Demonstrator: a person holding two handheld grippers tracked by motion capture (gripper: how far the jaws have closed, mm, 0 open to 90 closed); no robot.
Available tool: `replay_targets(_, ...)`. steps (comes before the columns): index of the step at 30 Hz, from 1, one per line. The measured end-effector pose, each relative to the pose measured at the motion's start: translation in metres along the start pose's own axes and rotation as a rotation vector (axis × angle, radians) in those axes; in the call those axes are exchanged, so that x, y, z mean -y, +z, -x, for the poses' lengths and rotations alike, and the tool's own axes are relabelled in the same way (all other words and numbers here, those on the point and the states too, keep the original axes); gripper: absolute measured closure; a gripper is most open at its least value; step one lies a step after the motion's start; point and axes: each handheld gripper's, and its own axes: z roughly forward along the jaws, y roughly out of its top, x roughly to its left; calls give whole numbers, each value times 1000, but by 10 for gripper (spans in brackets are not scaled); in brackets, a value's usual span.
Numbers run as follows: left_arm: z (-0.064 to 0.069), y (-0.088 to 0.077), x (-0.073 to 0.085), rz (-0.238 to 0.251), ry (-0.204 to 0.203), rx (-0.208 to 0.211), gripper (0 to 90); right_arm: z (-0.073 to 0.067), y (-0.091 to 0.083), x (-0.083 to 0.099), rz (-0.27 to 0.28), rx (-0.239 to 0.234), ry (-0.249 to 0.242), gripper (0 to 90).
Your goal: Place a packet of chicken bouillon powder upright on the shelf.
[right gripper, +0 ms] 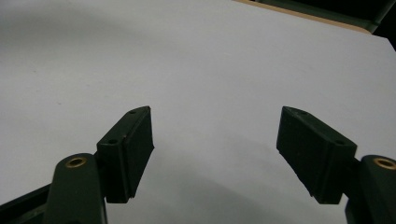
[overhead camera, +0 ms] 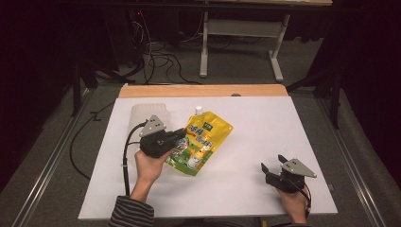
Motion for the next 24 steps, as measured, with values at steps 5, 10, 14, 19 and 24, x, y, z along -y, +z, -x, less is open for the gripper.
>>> replay_targets(5, -6, -13, -1, 32, -15, -44, 897, 0, 0, 0, -1, 0, -2, 276)
replay_targets(10, -13, -26, -3, 71, -35, -57, 898, 0, 0, 0, 2, 1, -3, 276)
replay_targets(14, -18, -35, -6, 91, -33, -81, 897, 0, 0, 0, 1, 0, -3, 276)
replay_targets(19, -28, -48, -7, 120, -50, -110, 897, 0, 0, 0, 1, 0, -3, 275)
replay_targets(24, -33, -57, -5, 135, -36, -174, 897, 0, 0, 0, 5, 0, -3, 275)
